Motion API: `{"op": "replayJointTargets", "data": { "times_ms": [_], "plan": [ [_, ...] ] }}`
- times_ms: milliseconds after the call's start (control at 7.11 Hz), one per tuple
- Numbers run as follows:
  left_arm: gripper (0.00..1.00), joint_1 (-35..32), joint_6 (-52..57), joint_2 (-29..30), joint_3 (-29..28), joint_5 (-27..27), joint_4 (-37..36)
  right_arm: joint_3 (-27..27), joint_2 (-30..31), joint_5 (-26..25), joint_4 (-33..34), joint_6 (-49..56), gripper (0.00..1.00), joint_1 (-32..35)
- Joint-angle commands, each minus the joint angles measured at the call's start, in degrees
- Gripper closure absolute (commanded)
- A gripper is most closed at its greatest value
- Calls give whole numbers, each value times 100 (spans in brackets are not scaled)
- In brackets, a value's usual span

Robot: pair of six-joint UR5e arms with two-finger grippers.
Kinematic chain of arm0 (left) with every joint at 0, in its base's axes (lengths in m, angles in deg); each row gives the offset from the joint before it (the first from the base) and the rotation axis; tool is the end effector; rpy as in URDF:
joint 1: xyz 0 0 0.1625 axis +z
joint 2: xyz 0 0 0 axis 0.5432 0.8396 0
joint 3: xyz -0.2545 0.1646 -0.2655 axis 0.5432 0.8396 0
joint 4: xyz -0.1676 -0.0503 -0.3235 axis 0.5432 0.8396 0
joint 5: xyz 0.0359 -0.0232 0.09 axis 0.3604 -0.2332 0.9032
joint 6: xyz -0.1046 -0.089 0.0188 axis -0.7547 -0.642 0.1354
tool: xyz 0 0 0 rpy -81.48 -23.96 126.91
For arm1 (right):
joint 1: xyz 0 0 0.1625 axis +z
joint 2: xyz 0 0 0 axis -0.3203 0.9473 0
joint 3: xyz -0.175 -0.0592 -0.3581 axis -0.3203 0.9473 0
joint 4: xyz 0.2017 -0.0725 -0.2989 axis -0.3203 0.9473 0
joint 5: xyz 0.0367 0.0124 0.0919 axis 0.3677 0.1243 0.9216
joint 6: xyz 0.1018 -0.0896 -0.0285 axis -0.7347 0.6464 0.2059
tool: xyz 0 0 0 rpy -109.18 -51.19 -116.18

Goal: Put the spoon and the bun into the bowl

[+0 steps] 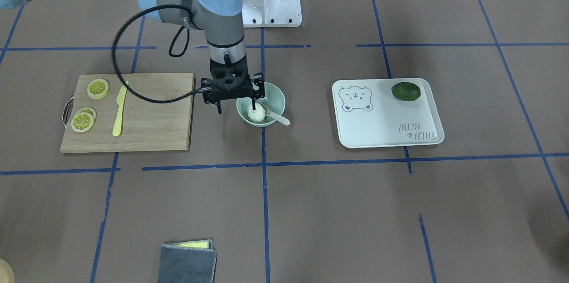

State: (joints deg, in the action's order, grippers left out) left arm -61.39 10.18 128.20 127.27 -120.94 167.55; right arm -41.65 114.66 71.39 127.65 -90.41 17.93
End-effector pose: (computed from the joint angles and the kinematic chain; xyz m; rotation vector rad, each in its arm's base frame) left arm -0.0593 -0.4143 0.6293 0.0838 0.8574 0.0859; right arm -0.4627 -0.4698 0.2524 0.2772 -0.7900 -0.0312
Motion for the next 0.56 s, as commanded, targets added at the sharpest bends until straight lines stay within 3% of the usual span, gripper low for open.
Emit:
{"op": "replayJointTargets", "data": {
  "times_ms": [0,422],
  "plan": [
    [0,8,12,-6,2,45,-6,-342,787,1279,10,1895,0,1525],
    [0,-1,21,-68,46,63,-24,-255,2263,2188,27,5059,0,3391]
  ]
}}
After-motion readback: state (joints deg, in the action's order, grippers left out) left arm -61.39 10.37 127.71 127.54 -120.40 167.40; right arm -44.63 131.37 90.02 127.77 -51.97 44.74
